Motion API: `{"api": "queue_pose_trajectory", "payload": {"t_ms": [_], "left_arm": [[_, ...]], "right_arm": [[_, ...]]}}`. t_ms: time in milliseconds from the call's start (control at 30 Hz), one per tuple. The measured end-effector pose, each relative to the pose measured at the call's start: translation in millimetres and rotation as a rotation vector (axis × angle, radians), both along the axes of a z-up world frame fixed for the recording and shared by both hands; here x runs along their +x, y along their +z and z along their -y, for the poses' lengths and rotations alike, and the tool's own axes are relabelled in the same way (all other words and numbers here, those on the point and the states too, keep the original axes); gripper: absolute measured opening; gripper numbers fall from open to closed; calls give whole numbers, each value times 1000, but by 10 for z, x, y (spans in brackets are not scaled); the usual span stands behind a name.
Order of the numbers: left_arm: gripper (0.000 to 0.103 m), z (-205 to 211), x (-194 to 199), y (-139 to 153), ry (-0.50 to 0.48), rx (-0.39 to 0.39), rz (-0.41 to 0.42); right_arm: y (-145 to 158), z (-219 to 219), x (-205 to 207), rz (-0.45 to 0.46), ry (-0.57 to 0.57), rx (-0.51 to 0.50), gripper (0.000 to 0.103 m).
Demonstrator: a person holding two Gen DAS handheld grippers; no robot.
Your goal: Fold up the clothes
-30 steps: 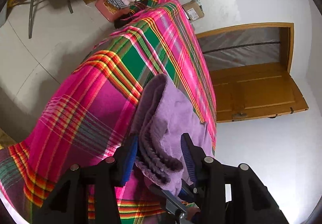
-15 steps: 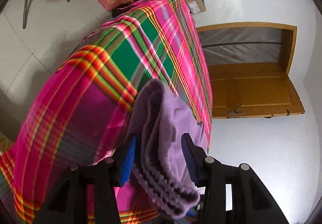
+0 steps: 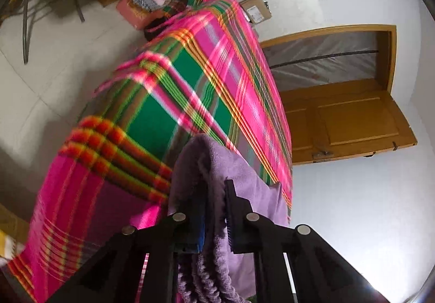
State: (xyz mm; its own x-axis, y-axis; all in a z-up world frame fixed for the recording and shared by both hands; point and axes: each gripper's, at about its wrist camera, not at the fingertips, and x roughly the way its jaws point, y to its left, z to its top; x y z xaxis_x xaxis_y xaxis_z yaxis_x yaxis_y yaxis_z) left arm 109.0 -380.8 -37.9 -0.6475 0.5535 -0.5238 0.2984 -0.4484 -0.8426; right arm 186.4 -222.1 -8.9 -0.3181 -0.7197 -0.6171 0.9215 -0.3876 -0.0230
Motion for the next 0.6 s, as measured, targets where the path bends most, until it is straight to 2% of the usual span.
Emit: {"api": "queue_pose_trajectory", "payload": {"t_ms": [133, 233, 433, 600], "left_arm": [[10, 70, 16, 57, 15, -23, -14], [7, 152, 83, 94, 40, -47, -34], [7, 187, 132, -85, 46, -33, 0], [7, 155, 88, -62, 38, -46, 9]], "right_arm": [[-1, 178, 95, -65, 6, 35, 10], [-9, 261, 63, -39, 10, 40, 10], [-101, 374, -43, 35, 15, 79, 10], [-102, 342, -103, 42, 10, 66, 10]]}}
